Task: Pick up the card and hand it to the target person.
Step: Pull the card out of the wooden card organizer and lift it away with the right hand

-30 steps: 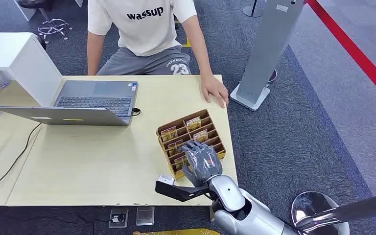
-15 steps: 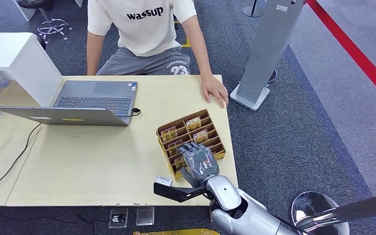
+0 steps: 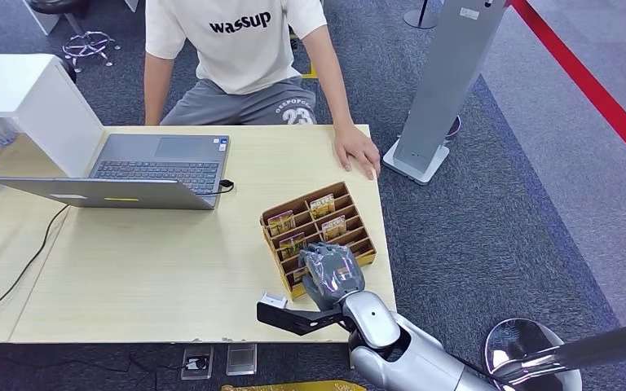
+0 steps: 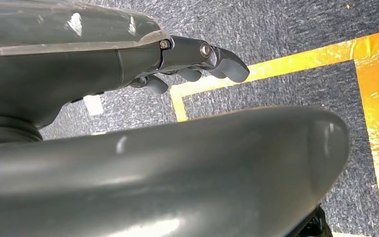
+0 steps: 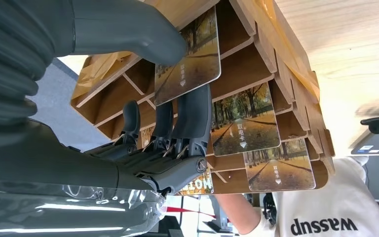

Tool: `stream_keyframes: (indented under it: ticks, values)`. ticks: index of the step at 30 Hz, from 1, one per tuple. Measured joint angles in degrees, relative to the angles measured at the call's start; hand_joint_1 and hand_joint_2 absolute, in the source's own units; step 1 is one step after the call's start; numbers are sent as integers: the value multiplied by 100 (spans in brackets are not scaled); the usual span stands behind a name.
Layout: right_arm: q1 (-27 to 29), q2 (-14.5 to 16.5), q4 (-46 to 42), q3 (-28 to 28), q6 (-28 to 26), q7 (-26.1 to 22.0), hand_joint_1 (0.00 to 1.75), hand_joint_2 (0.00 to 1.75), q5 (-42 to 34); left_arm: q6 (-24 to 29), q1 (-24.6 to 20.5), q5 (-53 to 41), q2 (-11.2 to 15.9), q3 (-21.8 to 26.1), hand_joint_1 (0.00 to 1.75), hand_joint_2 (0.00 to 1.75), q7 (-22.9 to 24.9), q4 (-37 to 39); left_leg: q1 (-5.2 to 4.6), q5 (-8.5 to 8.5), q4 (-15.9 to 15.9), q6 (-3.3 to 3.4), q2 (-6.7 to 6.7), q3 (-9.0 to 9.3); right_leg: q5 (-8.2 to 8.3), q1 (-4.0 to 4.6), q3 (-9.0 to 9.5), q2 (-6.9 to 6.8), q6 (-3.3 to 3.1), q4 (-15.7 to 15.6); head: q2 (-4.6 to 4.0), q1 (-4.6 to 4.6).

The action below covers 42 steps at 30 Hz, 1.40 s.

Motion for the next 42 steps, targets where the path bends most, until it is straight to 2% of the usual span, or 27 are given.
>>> stream_keyframes:
  ticks: [2, 7, 16, 21, 28, 34, 42]
  values:
    - [-3, 0, 10, 4, -5, 2, 122, 175, 1, -1, 0, 4, 1, 0, 0, 0, -2, 0, 0, 0, 0, 0, 0, 0, 0, 0, 0, 0, 0, 0, 0, -1]
    - [-6, 0, 22, 8, -24, 6, 126, 175, 7, -2, 0, 8, 1, -1, 0, 0, -2, 0, 0, 0, 0, 0, 0, 1, 0, 0, 0, 0, 0, 0, 1, -1]
    - [-6, -2, 20, 8, -32, 50, 146, 175, 37, -2, 0, 8, 1, -7, 0, 0, -3, 0, 0, 0, 0, 0, 1, 4, 0, 0, 1, 0, 0, 0, 2, 0]
    - [-5, -7, 15, 8, -26, 81, 147, 175, 24, -33, -3, -46, -1, -24, 0, 0, -56, -1, 0, 0, 0, 0, 1, 6, 0, 0, 1, 0, 0, 0, 1, -1]
    - [88, -91, -246, -22, 139, 502, 147, 175, -329, -86, -179, -208, -96, -94, 0, 0, 8, -57, 0, 0, 1, 0, 3, 11, 0, 0, 5, 4, 0, -1, 0, -1]
    - [-34, -371, -790, -232, 759, 728, 147, 175, -1713, -196, -188, -232, -112, -96, 0, 0, 15, -63, -1, 0, 2, 0, 6, 13, 2, -1, 8, 5, 0, -1, 1, 5]
    - [-626, -1008, -1991, -488, 1095, 1287, 147, 175, -2367, -224, -151, -219, -111, -94, 0, 0, -2, -63, -1, 1, 2, 0, 8, 14, 4, -1, 7, 6, -2, -1, 2, -5]
